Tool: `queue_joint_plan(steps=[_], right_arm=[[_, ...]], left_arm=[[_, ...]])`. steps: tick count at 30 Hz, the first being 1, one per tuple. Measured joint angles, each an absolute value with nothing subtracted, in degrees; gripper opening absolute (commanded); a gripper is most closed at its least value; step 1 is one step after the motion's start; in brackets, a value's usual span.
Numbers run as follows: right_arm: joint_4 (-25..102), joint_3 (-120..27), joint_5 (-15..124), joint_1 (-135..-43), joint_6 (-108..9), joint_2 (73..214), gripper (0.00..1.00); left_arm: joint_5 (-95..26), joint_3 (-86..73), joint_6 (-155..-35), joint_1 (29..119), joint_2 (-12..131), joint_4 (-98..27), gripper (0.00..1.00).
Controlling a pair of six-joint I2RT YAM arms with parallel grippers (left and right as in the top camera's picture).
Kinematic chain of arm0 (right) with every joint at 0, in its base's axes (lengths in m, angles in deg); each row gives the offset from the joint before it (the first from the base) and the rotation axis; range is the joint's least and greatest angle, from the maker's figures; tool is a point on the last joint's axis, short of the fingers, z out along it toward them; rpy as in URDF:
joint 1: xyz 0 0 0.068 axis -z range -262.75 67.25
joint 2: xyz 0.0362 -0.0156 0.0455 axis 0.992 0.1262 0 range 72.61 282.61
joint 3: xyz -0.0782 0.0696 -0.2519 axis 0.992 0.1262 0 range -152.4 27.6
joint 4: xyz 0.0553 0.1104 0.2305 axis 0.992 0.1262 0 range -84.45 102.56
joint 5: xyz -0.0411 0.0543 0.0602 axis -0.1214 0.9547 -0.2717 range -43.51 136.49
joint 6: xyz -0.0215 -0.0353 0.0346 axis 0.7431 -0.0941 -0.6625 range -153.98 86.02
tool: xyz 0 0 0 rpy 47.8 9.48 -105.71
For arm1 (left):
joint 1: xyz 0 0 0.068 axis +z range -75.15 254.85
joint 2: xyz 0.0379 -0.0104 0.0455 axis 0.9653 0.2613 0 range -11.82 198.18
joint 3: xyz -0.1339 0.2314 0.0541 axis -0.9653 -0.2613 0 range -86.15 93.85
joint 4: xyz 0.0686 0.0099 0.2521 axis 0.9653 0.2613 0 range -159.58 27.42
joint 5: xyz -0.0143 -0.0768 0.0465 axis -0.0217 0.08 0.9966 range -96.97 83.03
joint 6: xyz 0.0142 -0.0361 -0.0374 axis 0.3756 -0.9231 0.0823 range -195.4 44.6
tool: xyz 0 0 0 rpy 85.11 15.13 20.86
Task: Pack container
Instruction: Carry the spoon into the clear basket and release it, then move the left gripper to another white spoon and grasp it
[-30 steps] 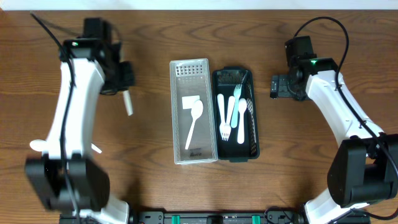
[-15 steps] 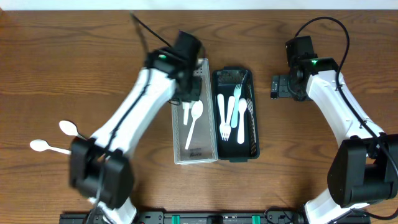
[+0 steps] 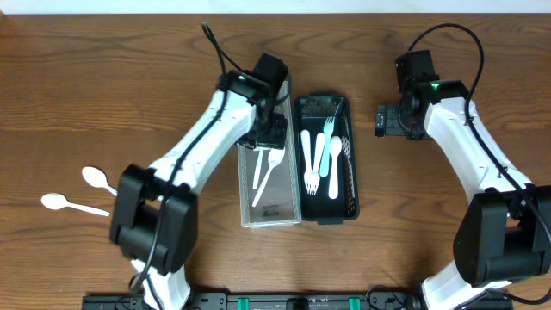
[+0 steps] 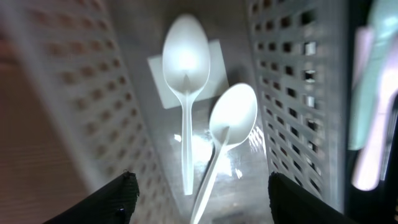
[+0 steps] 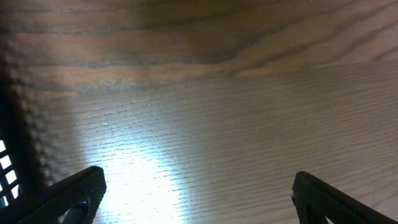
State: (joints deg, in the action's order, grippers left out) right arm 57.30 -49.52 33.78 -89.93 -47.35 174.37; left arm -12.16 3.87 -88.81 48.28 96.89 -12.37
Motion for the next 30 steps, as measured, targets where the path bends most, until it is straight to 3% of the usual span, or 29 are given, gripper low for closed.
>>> queue_joint_plan(steps=[7,16,20,30], right_arm=[[57.5,-49.5,33.8,-89.9,-47.2,174.4,0.99],[57.6,-49.5,33.8,-89.9,-46.5,174.4,0.99],[57.6,-49.5,33.8,-89.9,-46.2,174.4,0.99],[57.5,-49.5,33.8,-89.9,-45.4,174.4,0.99]], left_arm=[[-4.5,5.4,-89.4,55.8,81.6,-9.4,0.92],[-1.1,4.6,-102.7,89.7,75.6,-5.0,0.98],[-4.4,-1.2,-104.8,99.2,78.2,-7.4,0.99],[-8.7,-12.0,-103.5,105.7,89.5,-13.5,0.99]])
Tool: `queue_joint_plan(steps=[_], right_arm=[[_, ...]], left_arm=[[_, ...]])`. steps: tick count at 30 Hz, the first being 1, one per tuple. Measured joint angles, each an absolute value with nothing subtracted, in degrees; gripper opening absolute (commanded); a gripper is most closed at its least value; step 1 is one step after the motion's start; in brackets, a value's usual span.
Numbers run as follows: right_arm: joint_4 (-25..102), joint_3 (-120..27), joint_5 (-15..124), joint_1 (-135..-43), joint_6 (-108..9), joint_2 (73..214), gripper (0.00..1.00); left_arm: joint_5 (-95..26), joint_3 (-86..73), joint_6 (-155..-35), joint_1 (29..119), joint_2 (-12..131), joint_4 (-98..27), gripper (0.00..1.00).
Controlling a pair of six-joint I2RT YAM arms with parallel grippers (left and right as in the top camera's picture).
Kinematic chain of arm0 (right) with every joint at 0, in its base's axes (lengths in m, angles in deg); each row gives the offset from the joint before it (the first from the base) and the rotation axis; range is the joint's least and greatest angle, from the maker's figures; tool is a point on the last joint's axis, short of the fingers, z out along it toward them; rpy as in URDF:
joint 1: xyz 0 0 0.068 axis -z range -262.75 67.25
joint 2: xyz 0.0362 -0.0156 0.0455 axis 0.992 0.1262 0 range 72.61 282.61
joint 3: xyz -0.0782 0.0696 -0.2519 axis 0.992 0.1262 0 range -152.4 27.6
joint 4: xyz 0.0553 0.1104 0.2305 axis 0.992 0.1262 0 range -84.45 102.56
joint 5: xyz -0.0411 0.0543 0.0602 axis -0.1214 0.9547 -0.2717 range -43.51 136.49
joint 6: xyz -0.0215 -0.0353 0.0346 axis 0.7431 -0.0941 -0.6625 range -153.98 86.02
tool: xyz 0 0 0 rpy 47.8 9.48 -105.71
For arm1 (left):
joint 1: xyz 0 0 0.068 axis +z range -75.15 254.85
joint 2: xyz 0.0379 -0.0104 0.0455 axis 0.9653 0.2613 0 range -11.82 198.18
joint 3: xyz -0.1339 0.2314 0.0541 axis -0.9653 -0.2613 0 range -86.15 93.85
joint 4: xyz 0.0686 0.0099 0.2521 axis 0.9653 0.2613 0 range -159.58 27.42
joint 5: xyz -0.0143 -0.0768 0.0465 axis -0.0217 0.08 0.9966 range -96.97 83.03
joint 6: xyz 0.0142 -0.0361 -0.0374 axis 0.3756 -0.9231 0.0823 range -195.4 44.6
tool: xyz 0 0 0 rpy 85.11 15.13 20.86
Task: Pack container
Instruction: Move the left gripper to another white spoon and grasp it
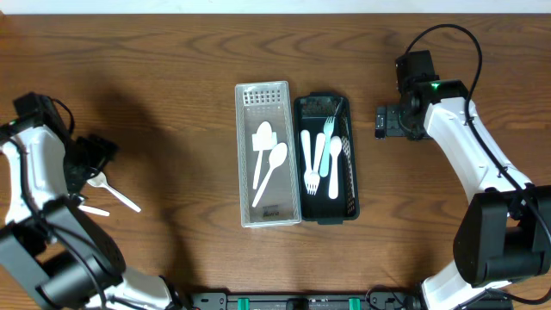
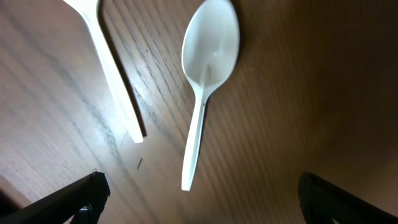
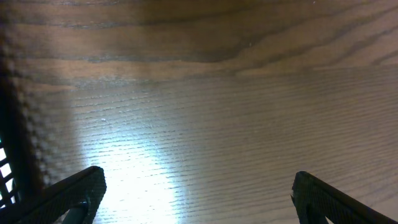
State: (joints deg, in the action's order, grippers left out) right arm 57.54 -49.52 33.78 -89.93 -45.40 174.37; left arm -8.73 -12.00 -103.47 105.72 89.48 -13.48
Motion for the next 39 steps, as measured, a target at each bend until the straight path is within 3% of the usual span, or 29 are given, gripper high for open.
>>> queue_joint_plan(steps=[17,27,34,39], right_arm=[[58.0,-49.5,33.8,-89.9,-44.8,174.4,0.99],[58.6,-49.5,33.8,-89.9,-44.2,174.4,0.99],[58.9,-49.5,33.8,-89.9,-44.1,174.4,0.99],[59.4,-49.5,33.2,-89.9,-44.1,174.4,0.99]], left_arm=[[-9.9,-12.0,-99.1,105.7,102.3,-20.1,0.99],[-10.3,-11.8,-98.4,105.8,102.5,-20.7,1.0],[-10.5,-11.8,-98.3,105.8,102.6,-19.8,0.67],[-10.5,-11.8,-98.0,105.8,102.7,-19.2,0.34]])
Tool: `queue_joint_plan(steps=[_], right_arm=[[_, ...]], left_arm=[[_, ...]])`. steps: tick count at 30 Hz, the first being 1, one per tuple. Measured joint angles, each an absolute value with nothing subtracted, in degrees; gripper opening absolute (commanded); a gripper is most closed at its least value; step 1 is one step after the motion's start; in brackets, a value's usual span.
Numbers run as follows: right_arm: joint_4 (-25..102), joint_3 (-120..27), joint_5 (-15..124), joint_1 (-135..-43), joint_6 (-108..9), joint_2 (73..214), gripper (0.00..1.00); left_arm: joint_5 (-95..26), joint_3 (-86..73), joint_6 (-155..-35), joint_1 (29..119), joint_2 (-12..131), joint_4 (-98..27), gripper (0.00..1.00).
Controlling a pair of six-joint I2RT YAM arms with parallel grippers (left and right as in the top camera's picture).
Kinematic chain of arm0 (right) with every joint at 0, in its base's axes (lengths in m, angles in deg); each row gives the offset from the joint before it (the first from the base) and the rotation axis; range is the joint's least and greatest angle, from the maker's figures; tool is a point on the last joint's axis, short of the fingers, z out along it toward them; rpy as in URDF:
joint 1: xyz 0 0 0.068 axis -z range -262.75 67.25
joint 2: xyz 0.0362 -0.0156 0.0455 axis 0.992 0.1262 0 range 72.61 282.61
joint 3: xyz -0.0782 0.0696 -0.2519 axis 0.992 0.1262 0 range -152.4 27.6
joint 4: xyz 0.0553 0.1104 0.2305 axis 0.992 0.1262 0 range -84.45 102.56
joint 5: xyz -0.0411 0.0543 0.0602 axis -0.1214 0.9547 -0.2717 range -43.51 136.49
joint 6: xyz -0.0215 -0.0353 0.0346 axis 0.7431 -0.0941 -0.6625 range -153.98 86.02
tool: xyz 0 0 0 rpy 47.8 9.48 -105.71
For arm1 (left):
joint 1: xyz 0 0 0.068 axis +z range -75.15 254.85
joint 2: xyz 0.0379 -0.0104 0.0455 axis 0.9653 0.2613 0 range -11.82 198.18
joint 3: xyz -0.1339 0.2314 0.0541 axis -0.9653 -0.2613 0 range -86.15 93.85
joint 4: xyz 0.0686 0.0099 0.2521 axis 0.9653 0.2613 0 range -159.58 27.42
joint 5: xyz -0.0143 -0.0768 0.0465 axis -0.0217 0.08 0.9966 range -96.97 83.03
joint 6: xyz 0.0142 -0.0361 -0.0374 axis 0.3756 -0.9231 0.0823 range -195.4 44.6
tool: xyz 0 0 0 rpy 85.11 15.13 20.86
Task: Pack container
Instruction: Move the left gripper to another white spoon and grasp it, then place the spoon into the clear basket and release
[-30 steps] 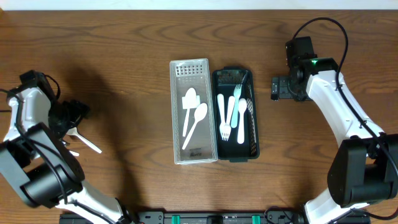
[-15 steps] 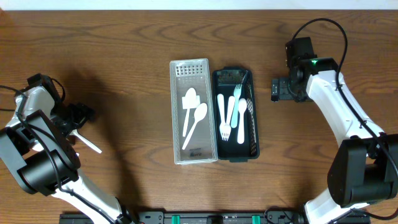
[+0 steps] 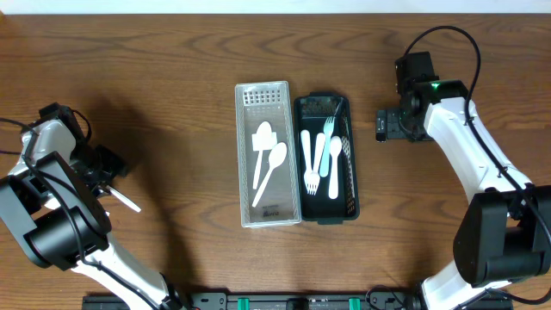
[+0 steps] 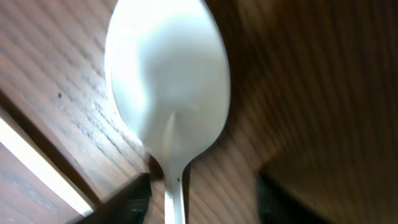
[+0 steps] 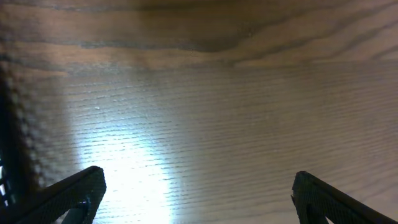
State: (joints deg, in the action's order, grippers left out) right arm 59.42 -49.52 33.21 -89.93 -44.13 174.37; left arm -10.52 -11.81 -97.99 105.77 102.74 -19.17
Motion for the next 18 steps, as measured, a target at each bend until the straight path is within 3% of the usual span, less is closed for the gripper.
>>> queue_joint_plan(steps=[2,6,10,18], right_arm=[[59.7,-49.5,32.9,-89.9,-44.1,174.4,0.99],[59.9,-49.5,32.6,-89.9,-44.1,174.4,0.99],[60.1,-49.5,32.5,-89.9,-44.1,174.4,0.99],[60.1,-49.5,32.5,-89.9,-44.1,174.4,0.99]], left_arm=[[-10.4,-11.8,-97.8,105.8,102.8,-19.1,0.24],[-10.4,-11.8,-97.9,105.8,102.9,-19.1,0.19],[-10.4,-11.8,-98.0,105.8,102.9,-19.1,0.07],[-10.4,-11.8,-97.9,105.8,102.9,-19.1,0.06]])
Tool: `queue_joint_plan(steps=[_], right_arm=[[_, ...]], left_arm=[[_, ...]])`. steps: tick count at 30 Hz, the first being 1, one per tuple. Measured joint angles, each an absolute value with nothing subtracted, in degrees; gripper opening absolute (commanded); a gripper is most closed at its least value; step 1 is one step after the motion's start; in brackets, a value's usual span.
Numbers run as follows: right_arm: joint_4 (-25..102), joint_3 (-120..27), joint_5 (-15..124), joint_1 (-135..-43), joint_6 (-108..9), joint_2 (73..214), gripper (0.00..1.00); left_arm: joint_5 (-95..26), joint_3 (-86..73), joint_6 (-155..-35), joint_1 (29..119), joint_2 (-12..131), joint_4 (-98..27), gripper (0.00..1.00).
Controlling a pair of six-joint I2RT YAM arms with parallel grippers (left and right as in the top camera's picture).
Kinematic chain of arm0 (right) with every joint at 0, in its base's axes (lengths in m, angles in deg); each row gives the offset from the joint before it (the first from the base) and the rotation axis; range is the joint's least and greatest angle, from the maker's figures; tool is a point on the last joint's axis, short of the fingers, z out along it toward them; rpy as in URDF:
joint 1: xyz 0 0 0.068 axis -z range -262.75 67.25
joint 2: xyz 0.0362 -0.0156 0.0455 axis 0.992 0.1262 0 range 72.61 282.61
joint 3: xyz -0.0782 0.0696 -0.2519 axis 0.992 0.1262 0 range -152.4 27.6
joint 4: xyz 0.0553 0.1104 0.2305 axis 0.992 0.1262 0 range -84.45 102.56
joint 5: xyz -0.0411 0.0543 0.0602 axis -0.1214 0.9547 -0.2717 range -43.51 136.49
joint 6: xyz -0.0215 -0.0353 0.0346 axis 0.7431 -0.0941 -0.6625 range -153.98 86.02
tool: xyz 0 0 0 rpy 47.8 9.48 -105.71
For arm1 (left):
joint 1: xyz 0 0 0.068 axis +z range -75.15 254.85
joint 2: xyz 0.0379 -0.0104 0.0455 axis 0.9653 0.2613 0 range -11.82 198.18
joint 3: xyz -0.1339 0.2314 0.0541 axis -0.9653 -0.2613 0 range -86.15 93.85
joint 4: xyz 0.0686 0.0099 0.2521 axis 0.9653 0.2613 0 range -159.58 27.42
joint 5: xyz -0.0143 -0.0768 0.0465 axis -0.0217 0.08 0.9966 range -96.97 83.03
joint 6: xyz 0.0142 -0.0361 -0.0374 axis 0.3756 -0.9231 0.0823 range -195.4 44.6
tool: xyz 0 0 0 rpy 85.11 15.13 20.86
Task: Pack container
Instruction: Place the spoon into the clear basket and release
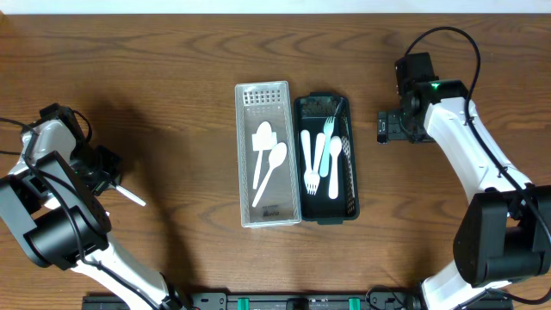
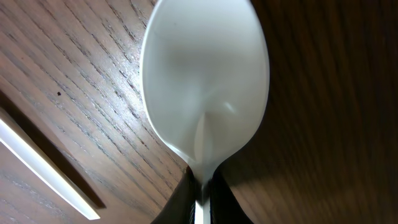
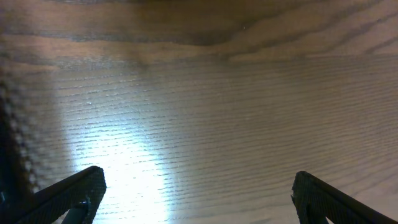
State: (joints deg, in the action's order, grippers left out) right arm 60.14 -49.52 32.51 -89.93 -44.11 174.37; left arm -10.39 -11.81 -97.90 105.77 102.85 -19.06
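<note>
In the left wrist view a white plastic spoon fills the frame, bowl up, and my left gripper is shut on its neck, low over the wood. From overhead the left gripper sits at the table's far left, with the spoon's handle sticking out toward the lower right. A second loose spoon shows only as a white handle. The white perforated tray holds two spoons. My right gripper stands open beside the black tray, with nothing between its fingers.
The black tray carries white forks and a pale blue utensil, and touches the white tray's right side. The right wrist view shows only bare wood. Cables run from both arms.
My left gripper's jaws were apart on either side of the spoon's neck; now they are shut on it. The handle seen from overhead has shifted slightly. The right arm has not moved.
My left gripper was open over the white tray, where two spoons lay. Then it was at the far left, open above two loose spoons. Then it sat low with one spoon's neck between its jaws, and now it grips that spoon. The right gripper stayed open.
</note>
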Motion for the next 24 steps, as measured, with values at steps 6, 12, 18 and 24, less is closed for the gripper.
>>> queue_joint_plan(steps=[6,12,18,24], right_arm=[[60.1,-49.5,32.5,-89.9,-44.1,174.4,0.99],[59.5,-49.5,32.5,-89.9,-44.1,174.4,0.99],[59.2,-49.5,32.5,-89.9,-44.1,174.4,0.99],[59.2,-49.5,32.5,-89.9,-44.1,174.4,0.99]], left_arm=[[-10.3,-11.2,-97.9,105.1,102.8,-14.9,0.06],[-9.8,-9.0,-97.2,98.0,95.1,-12.1,0.06],[-9.7,-6.6,-96.3,82.0,78.7,-12.2,0.06],[-9.8,-6.3,-96.3,62.7,73.1,-13.3,0.06]])
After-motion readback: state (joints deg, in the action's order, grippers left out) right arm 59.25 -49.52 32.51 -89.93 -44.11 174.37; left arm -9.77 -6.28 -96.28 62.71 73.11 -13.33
